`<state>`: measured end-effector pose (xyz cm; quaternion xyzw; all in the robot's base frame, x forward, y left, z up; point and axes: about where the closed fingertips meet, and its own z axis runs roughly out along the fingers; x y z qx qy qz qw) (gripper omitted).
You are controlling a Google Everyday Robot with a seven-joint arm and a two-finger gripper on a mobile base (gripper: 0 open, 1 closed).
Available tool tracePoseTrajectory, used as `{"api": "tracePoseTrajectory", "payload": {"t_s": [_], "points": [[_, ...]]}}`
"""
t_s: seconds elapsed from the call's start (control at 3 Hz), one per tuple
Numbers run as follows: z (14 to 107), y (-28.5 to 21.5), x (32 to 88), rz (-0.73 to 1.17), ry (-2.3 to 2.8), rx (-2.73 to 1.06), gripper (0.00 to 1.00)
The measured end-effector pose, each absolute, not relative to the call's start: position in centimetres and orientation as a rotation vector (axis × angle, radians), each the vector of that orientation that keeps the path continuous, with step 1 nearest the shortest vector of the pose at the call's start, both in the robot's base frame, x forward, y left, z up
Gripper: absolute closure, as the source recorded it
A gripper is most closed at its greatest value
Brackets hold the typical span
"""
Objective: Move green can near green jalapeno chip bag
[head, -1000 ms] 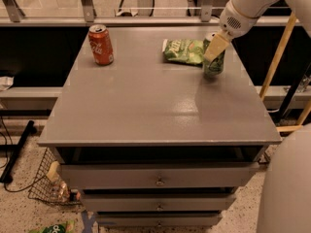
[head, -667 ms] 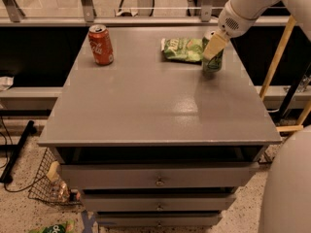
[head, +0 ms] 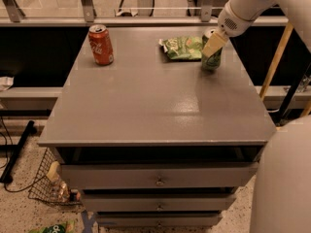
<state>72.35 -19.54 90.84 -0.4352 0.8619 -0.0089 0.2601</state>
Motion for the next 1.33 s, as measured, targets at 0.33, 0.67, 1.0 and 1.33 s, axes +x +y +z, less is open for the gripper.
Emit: {"api": "tracePoseTrajectory", "payload": {"t_s": [0.33, 0.67, 1.0, 1.33], "points": [[90.07, -19.48, 73.22, 0.003, 2.360, -1.182, 1.00], [89.16, -19.07, 73.89, 0.037, 2.392, -1.203, 0.85], [89.26, -19.11, 73.95, 0.040, 2.396, -1.204, 0.63], [89.24, -19.04, 74.01, 0.041, 2.397, -1.206, 0.38]]}}
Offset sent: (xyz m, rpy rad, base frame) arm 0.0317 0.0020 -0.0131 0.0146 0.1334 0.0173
